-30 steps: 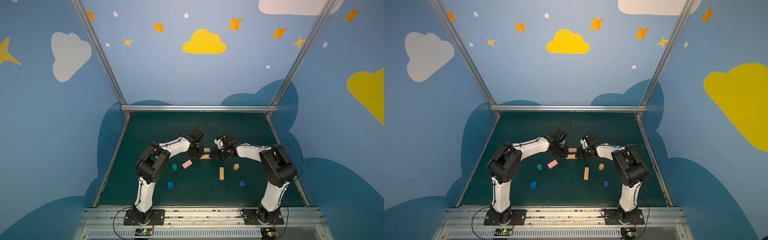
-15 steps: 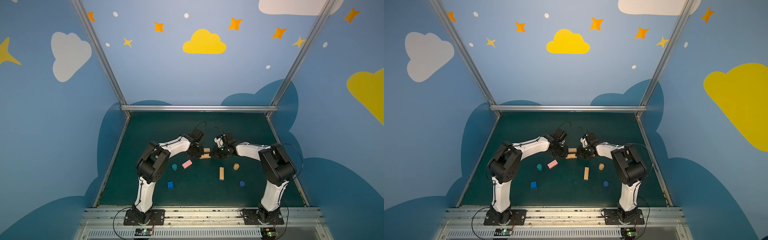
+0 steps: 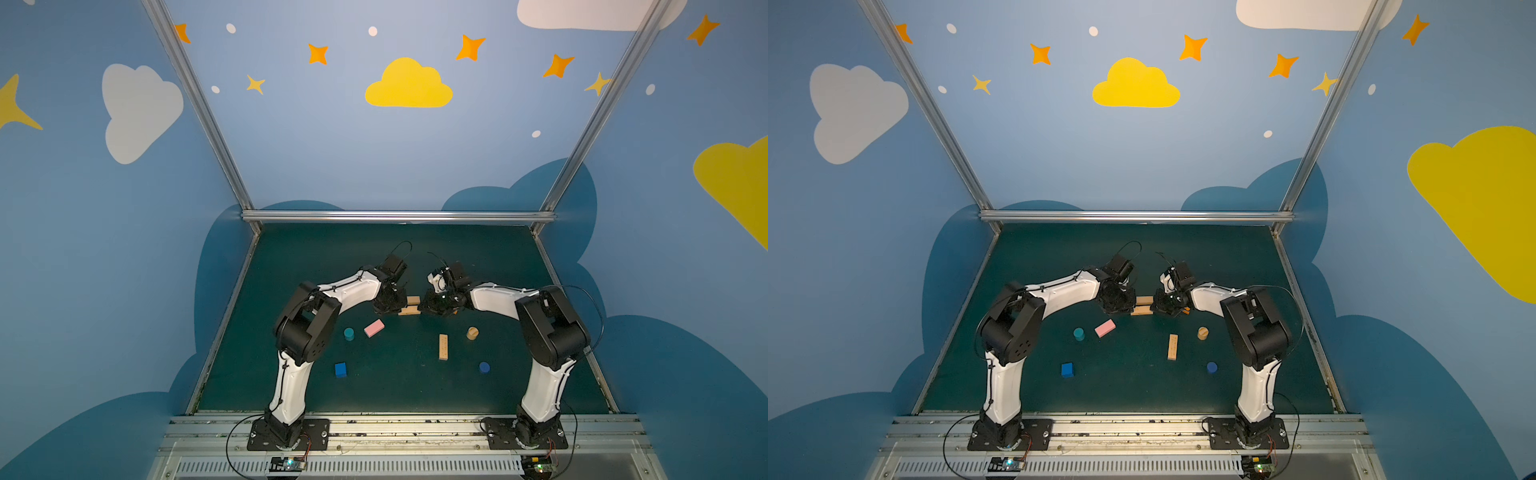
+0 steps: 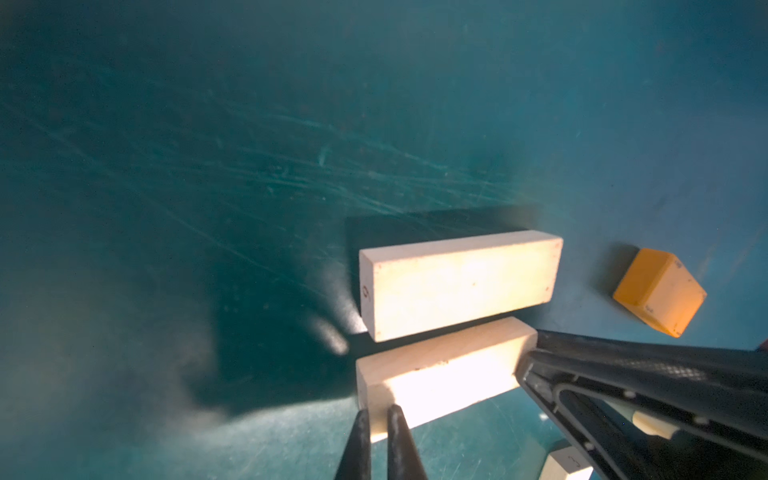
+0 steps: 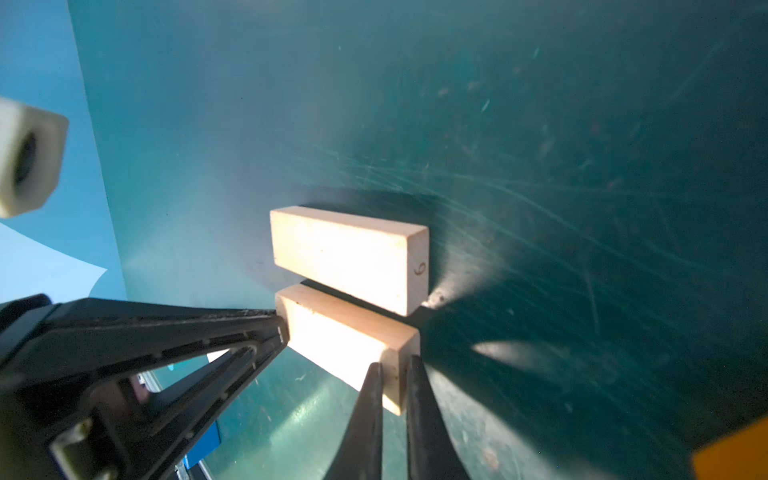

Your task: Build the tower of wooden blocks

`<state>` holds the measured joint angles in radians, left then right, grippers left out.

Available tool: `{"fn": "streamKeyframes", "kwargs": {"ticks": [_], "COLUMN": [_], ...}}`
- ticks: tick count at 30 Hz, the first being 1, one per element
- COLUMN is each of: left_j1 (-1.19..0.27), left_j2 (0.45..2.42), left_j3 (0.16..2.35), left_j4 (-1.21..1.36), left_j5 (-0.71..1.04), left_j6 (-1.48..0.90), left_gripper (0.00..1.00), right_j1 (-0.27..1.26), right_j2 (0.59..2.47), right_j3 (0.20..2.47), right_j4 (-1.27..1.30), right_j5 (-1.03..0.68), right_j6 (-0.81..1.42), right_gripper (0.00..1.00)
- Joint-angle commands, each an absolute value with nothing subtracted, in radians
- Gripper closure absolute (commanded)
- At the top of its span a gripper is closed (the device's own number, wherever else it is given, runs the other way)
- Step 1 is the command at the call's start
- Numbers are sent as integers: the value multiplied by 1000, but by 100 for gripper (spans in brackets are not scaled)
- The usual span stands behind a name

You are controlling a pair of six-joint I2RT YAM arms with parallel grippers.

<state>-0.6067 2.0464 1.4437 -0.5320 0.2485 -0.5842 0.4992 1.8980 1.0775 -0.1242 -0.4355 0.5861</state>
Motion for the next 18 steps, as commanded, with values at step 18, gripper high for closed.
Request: {"fn": "streamKeyframes", "kwargs": {"ticks": [18], "left_j1": [-612], "left_j2": [2114], "left_j3": [1503], "left_j4": [-525], "left_j5": [249], "left_j6": [-580], "left_gripper": [90], "right_j1": [515], "right_j2": [1939], "right_j3": [1106], "right_j4": [-126], "right_j5": [-440], "right_j6": [594], "right_gripper": [89]}}
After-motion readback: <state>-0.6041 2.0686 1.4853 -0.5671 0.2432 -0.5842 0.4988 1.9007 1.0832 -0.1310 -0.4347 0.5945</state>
